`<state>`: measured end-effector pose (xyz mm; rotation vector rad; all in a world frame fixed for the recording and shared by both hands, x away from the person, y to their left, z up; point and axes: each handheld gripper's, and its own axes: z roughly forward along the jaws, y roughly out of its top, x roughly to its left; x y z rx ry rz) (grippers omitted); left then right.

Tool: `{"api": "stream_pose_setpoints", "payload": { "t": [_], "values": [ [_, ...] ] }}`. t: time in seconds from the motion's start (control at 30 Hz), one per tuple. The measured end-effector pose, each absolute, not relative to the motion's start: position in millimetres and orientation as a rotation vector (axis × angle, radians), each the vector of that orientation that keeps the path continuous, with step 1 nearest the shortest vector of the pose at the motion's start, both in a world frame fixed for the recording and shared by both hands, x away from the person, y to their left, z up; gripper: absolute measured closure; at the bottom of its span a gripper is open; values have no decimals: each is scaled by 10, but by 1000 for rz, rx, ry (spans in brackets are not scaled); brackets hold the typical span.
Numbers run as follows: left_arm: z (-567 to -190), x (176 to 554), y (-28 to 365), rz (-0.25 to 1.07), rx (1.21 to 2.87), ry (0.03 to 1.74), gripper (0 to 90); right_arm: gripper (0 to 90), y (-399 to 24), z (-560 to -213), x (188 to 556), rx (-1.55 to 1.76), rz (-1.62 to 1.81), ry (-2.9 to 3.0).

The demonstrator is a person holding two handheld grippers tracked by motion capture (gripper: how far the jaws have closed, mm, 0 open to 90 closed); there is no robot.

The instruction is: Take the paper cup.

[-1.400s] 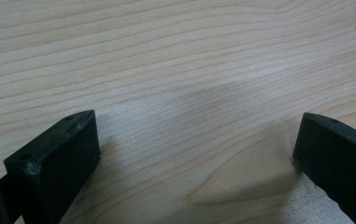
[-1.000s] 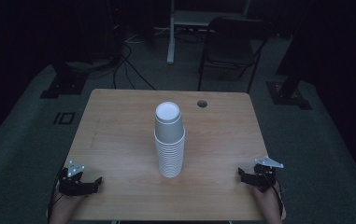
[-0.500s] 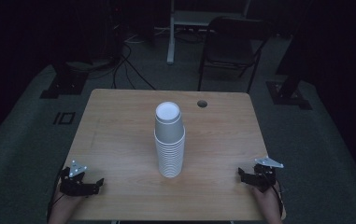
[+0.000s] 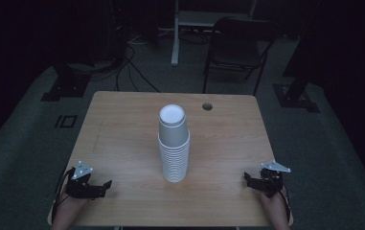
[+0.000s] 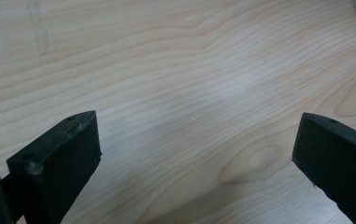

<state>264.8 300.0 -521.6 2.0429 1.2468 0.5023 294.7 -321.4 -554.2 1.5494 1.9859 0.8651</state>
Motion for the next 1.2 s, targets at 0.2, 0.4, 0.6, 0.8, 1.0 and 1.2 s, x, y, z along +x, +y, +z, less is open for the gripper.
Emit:
{"api": "stream_pose_setpoints", "payload": {
  "t": [0.2, 0.4, 0.6, 0.8, 1.0, 1.2],
  "values": [
    [-5118, 2676, 2899, 486, 2044, 1191, 15, 114, -3214, -5542, 2947, 1549, 865, 1986],
    [-5012, 2710, 2728, 485, 2060, 1112, 15, 114, -3214, -5542, 2947, 1549, 865, 1986],
    [-4914, 2735, 2614, 472, 2064, 1051, 15, 114, -3214, -5542, 2947, 1549, 865, 1986],
    [-4789, 2753, 2535, 462, 2047, 987, 16, 114, -3214, -5542, 2947, 1549, 865, 1986],
    [-4685, 2764, 2435, 464, 2042, 930, 16, 114, -3214, -5542, 2947, 1549, 865, 1986],
    [-4578, 2775, 2340, 459, 2028, 879, 15, 114, -3214, -5542, 2947, 1550, 865, 1986]
  ]
}}
